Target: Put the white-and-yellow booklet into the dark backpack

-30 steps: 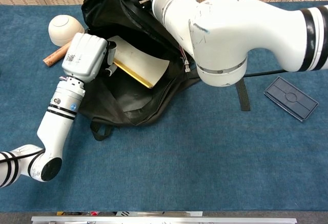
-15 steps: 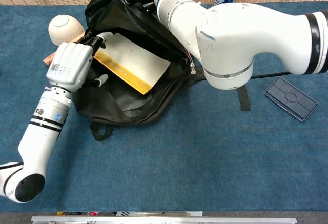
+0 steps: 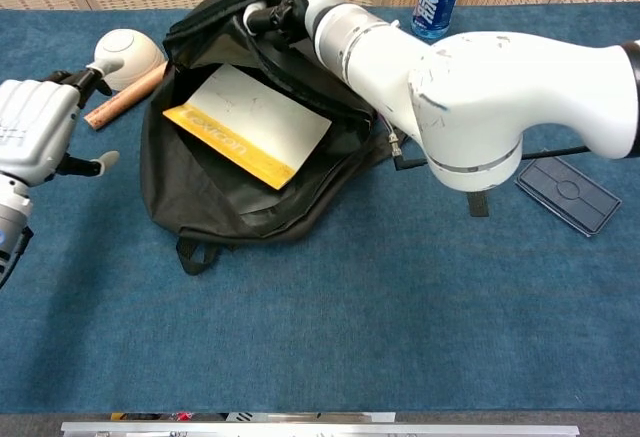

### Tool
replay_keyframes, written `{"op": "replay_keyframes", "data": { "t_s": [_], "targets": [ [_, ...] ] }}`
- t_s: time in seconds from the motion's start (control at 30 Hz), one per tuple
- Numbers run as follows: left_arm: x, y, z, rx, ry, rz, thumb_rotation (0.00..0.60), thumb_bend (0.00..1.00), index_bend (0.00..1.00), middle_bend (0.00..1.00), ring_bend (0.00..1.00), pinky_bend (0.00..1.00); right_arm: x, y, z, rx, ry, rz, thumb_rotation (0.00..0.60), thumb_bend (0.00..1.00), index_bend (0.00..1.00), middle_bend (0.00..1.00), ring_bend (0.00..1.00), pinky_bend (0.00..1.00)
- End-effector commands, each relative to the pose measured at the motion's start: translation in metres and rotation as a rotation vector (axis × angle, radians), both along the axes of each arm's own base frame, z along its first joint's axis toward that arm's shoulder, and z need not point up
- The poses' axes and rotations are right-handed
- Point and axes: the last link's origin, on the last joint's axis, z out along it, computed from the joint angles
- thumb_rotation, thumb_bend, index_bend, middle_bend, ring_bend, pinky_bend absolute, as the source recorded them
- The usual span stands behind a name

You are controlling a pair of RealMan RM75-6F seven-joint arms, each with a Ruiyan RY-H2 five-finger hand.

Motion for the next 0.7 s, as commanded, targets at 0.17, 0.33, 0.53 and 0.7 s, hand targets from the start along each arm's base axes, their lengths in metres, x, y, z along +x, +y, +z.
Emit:
{"op": "replay_keyframes", "data": {
  "t_s": [0.17,0.33,0.53,0.7],
  "targets": [
    [-0.013,-0.011,0.018,0.021,0.014,0.043,0.6,0.2,0.09,0.29,0.27,0.43,-0.011,0.01,-0.008,0.102,0.094,0.121,0.6,0.47,0.15,0.22,0.12,0.15],
    [-0.019,-0.011,0.028,0.033,0.013,0.07,0.6,0.2,0.07,0.27,0.25,0.42,-0.013,0.01,-0.001,0.102,0.115,0.167,0.6,0.18,0.0,0.1,0.0,0.03],
    [-0.021,-0.011,0.035,0.045,0.013,0.081,0.6,0.2,0.06,0.26,0.25,0.41,-0.018,0.01,0.017,0.068,0.11,0.195,0.6,0.01,0.0,0.07,0.0,0.01],
    [-0.022,-0.01,0.044,0.053,0.003,0.08,0.6,0.2,0.06,0.26,0.24,0.4,-0.029,0.009,0.035,0.02,0.12,0.218,0.6,0.0,0.0,0.07,0.0,0.0]
  ]
}}
